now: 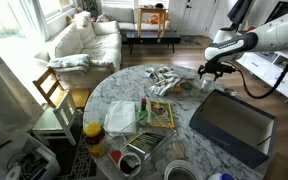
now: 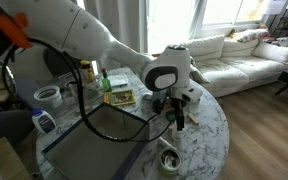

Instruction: Pick up the white and orange bottle and put it in the shoe box, pick up the yellow bottle with a foil top from the table and put it in the shoe box, pick up the shoe box and put it on top of the crisper drawer

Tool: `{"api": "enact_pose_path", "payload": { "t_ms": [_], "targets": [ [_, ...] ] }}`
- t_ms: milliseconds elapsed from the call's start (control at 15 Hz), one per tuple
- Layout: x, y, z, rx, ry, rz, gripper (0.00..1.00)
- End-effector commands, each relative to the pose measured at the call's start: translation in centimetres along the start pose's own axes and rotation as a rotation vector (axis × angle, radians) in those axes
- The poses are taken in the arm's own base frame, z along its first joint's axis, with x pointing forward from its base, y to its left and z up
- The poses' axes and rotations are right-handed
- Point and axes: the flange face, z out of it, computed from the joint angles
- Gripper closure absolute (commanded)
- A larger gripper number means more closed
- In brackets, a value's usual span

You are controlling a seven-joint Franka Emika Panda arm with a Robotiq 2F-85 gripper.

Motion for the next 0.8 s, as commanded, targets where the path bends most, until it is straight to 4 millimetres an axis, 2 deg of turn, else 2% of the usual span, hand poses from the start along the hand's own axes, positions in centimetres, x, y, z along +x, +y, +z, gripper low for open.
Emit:
{"api": "enact_pose_path", "payload": {
  "t_ms": [0,133,333,467,733],
  "targets": [
    [1.7,0.2,2.2,-0.003,-0.005,0.046,0.0],
    [1.9,0.1,2.7,-0.014,-0.016,0.058,0.28],
    [2.2,0.3,3.2,-0.037,-0.038,0.085,0.51],
    [2.6,0.3,2.6,-0.047,-0.044,0.102,0.67],
    [3.3,0.2,0.6,-0.06,-0.043,0.123,0.68]
  ]
}}
